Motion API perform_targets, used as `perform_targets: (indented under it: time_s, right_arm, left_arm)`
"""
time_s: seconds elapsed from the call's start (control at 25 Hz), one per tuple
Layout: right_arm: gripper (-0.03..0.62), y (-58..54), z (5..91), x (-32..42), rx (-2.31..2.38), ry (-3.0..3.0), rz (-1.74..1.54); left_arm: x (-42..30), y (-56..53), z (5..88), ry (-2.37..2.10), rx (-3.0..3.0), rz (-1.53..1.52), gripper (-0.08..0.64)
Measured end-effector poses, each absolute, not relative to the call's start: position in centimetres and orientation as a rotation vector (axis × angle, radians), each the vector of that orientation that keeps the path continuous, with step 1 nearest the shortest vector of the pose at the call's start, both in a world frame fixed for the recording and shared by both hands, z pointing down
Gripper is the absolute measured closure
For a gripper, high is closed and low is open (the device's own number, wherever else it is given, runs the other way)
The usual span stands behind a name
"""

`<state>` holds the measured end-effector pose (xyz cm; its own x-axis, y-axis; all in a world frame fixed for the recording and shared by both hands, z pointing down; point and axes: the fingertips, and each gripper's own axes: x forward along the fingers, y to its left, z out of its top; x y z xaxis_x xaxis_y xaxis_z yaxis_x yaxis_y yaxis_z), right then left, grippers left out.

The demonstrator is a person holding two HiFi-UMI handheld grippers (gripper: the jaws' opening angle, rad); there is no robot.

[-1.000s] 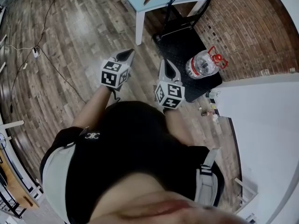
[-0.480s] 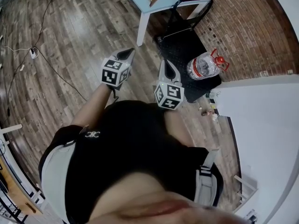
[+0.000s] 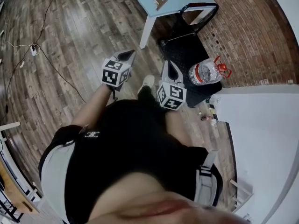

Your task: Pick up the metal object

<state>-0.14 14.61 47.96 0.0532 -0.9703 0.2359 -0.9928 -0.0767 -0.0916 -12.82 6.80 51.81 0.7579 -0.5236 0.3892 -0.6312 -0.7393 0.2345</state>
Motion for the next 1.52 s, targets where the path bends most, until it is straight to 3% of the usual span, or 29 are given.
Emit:
perform_targets:
  time_s: [0.44,1.12,1.52]
  right_arm:
    - [0.578,4.9,48.2,2.3,2.160,-2.166,0.379]
    - [0.578,-9.3,47.5,15.4,2.118,-2.196,0.421]
    - [0.578,-13.2,48.3,17.7,2.078,-2.220,0.452]
  left_arm:
    - [-10.8,-1.3,52.1,-0.961,2.568,0.465,0.560]
    - [1.9,-14.9,51.1,-0.982,2.525,0.479,0.560]
    - [5.6,-18.8,52.1,-0.986,2.507,0.513,0.560]
